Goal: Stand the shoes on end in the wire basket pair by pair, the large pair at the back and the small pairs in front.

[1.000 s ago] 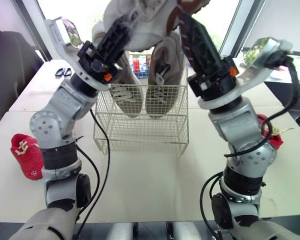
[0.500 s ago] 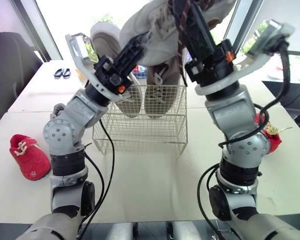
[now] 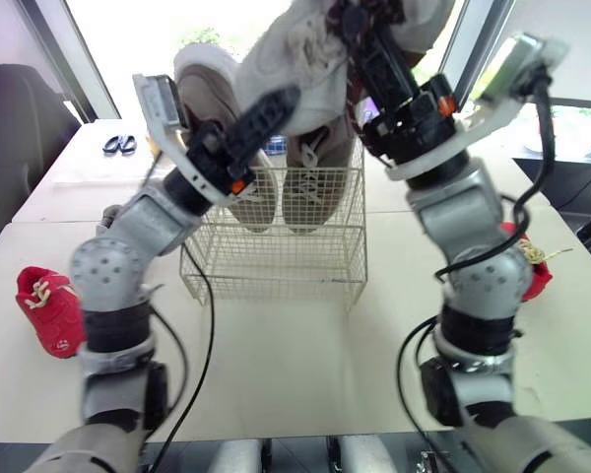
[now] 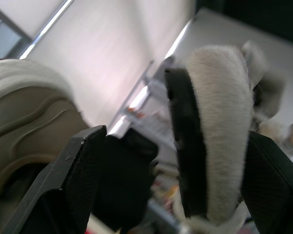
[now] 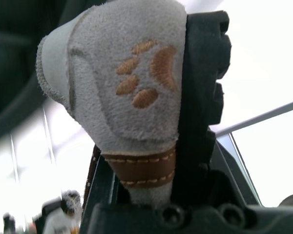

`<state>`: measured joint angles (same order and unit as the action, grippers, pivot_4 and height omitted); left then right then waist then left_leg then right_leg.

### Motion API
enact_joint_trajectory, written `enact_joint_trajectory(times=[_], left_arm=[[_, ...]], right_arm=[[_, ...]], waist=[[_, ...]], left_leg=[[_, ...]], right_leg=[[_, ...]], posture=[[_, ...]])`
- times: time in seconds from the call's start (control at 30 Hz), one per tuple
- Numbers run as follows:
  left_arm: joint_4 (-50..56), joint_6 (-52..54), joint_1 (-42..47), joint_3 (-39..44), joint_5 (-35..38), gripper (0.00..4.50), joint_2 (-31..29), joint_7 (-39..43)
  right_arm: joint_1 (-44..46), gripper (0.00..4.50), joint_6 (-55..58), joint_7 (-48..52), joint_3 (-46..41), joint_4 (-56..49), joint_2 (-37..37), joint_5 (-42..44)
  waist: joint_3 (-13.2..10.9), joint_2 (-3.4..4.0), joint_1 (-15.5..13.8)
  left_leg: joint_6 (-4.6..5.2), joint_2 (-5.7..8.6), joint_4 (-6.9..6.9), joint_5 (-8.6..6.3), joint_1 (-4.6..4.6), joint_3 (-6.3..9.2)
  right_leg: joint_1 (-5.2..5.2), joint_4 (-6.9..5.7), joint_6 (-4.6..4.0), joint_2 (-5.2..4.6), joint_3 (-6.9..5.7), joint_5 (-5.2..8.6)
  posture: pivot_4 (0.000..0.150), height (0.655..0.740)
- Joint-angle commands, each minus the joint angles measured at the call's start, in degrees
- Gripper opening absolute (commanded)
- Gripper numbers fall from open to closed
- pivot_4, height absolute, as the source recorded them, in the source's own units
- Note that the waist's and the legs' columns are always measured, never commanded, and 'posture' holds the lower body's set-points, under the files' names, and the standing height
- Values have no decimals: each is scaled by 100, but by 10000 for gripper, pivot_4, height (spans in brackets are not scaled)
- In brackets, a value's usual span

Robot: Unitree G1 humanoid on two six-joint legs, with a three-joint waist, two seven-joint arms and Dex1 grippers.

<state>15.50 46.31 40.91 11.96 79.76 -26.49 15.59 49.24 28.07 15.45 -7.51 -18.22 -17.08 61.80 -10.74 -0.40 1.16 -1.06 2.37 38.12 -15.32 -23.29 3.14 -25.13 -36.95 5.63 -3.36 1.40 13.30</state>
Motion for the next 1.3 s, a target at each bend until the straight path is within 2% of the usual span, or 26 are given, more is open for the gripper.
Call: enact_joint_trajectory(times=[0.03, 0.17, 0.3, 0.37, 0.43, 0.57, 0.87, 0.93, 0.97, 1.1, 1.13, 1.3], left_arm=[[672, 430, -375, -202, -708, 36489, -961, 455], [1199, 773, -707, 150, -448, 36489, -1863, 615], [1743, 1039, -1100, 430, 382, 36489, -2380, 376], [1886, 1089, -1370, 575, 822, 36489, -2596, 294], [1919, 1088, -1618, 704, 1102, 36489, -2781, 237], [1933, 1121, -2035, 877, 1208, 36489, -3168, 314], [1975, 1047, -2117, 753, 1091, 36489, -3515, 546], [1936, 1031, -2035, 711, 1121, 36906, -3524, 567], [1914, 1032, -1996, 689, 1125, 36906, -3527, 578], [1844, 1061, -1882, 619, 1064, 36906, -3526, 658], [1811, 1065, -1853, 583, 1024, 36906, -3512, 690], [1717, 1076, -1857, 488, 922, 36906, -3476, 838]], right_arm=[[394, 6761, 144, 1353, -193, 386, -964, -290], [539, 6761, 113, 3038, 126, 1094, -1939, -875], [612, 6761, -440, 4445, 694, 1807, -2270, -1824], [677, 6761, -683, 4844, 839, 2086, -2254, -2136], [711, 6761, -905, 5149, 942, 2289, -2196, -2389], [619, 6761, -1679, 5660, 1263, 2609, -1958, -3047], [548, 6761, -1901, 6138, 1268, 3378, -1557, -3406], [573, 16966, -2036, 6179, 1244, 3547, -1512, -3504], [580, 20044, -2055, 6222, 1239, 3613, -1504, -3534], [553, 41329, -2102, 6238, 1180, 3669, -1520, -3628], [516, 44798, -2025, 6195, 1153, 3602, -1588, -3650], [362, 44798, -1627, 6156, 1042, 3089, -1941, -3631]], waist=[[-3, 2, -2], [-7, -4, -22], [-7, -3, -1], [-7, -4, 1], [-8, -4, -16], [-9, -4, -25], [-9, -3, -39], [-9, -3, -37], [-9, -3, -37], [-9, -3, -35], [-9, -3, -34], [-9, -3, -46]], left_leg=[[1, -1, -3, 0, 0, 0], [5, -9, -7, -3, -2, 4], [9, -12, -6, -6, 9, 1], [10, -12, -6, -6, 9, 1], [10, -12, -6, -7, 7, 2], [8, -11, -6, -6, 6, 3], [7, -7, -7, -7, 5, 4], [6, -7, -7, -7, 4, 4], [6, -7, -7, -7, 4, 5], [6, -7, -8, -7, 4, 5], [6, -8, -8, -7, 4, 5], [6, -7, -8, -7, 3, 6]], right_leg=[[0, 0, 0, 0, 0, 1], [5, 16, -2, 5, -4, 2], [21, 29, -1, 1, -3, 2], [21, 29, -1, -6, -3, 2], [18, 29, -1, -13, -4, 2], [18, 32, -2, -16, -6, 1], [24, 46, -2, -13, -11, 0], [24, 47, -2, -14, -11, 0], [24, 47, -3, -14, -11, -1], [23, 47, -3, -15, -11, -1], [23, 47, -3, -15, -11, -1], [23, 47, -3, -17, -12, -1]], posture=[[1500, 7400], [1500, 7400], [1500, 7400], [1500, 7400], [1500, 7400], [1500, 7400], [1500, 7400], [1500, 7400], [1500, 7400], [1500, 7400], [1500, 7400], [1500, 7400]])
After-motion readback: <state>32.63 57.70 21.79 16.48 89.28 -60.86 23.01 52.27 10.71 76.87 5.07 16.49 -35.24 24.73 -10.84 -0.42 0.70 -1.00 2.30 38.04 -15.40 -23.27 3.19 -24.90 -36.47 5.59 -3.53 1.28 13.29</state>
